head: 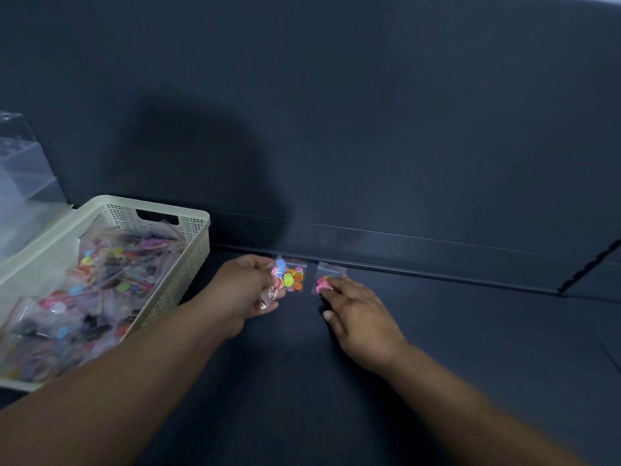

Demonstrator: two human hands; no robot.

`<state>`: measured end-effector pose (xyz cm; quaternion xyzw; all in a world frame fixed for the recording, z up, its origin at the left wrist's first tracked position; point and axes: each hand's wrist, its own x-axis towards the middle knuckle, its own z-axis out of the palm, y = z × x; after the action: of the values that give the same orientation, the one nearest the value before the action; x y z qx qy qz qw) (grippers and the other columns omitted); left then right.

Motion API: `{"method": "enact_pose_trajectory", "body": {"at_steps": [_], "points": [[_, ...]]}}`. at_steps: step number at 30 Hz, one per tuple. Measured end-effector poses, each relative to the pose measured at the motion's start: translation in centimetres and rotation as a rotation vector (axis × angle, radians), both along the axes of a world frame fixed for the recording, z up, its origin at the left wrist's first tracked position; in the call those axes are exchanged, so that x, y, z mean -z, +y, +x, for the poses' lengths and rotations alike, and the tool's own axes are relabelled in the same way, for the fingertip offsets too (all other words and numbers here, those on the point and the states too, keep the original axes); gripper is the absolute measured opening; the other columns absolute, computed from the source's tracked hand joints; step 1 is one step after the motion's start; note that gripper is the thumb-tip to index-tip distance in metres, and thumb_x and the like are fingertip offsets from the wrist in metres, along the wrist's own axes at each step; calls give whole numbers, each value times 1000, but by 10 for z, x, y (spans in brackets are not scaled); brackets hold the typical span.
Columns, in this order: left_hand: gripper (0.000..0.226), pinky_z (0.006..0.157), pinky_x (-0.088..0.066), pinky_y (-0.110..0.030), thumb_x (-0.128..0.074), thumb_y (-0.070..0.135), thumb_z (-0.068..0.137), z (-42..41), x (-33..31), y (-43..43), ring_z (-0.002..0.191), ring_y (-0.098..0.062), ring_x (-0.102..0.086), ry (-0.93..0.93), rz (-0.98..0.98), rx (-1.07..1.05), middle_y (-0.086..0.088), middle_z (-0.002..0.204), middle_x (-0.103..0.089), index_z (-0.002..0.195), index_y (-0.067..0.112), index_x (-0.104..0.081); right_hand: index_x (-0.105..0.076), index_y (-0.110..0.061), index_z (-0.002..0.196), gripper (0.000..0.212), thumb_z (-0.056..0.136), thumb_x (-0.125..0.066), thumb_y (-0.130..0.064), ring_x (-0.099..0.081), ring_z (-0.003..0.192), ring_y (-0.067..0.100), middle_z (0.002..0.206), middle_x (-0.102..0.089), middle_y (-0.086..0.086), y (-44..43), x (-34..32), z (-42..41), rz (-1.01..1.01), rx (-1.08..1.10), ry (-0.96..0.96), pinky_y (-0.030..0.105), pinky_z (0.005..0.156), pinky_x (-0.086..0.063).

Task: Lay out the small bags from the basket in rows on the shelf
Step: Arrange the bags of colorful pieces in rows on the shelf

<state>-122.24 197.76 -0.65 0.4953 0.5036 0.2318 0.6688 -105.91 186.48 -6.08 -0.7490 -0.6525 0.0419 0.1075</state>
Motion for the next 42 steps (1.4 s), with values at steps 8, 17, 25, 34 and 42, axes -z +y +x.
{"method": "enact_pose_trajectory", "body": {"at_steps": [8, 17, 25, 34, 42], "points": [[21, 64, -51, -29, -61, -4, 82, 0, 1, 4, 81, -20, -64, 4, 63, -14, -11, 96, -69, 96, 10, -65, -30, -23, 146, 51, 97, -39, -34, -18, 143, 10, 156, -20, -7, 3, -3, 3, -13, -62, 62, 20, 114, -1], [16, 64, -52, -28, -62, -7, 80, 5, -5, -6, 68, -16, -64, -47, 120, 60, -8, 82, -68, 83, 8, -65, -66, -19, 107, 22, 94, -49, -25, -55, 113, 14, 117, -62, 1, 8, -18, -6, 271, 130, 668, 22, 102, -38], [26, 83, -54, -41, -67, -13, 74, 27, -10, -26, 80, -25, -66, -67, 158, 216, -13, 89, -68, 88, 8, -63, -60, -14, 78, 12, 86, -63, -6, -50, 57, 8, 67, -60, 0, 2, -59, -14, 86, 288, 1337, 18, 54, -40], [32, 97, -43, -31, -56, 16, 89, 35, 10, -27, 114, -19, -53, 462, 889, 546, 0, 118, -58, 121, 16, -57, -65, -18, 85, 5, 87, -62, -22, -59, 85, 22, 94, -64, 5, -20, -45, 42, 345, 556, 418, 30, 75, -46], [61, 116, 5, -34, -33, 42, 98, 44, 26, -36, 146, -16, 6, 834, 1172, 990, 2, 160, 0, 151, 19, -13, -27, -26, 147, 49, 99, -34, -28, -27, 137, 20, 156, -20, -7, -46, -9, 38, -78, 188, -11, 30, 109, -25]]}}
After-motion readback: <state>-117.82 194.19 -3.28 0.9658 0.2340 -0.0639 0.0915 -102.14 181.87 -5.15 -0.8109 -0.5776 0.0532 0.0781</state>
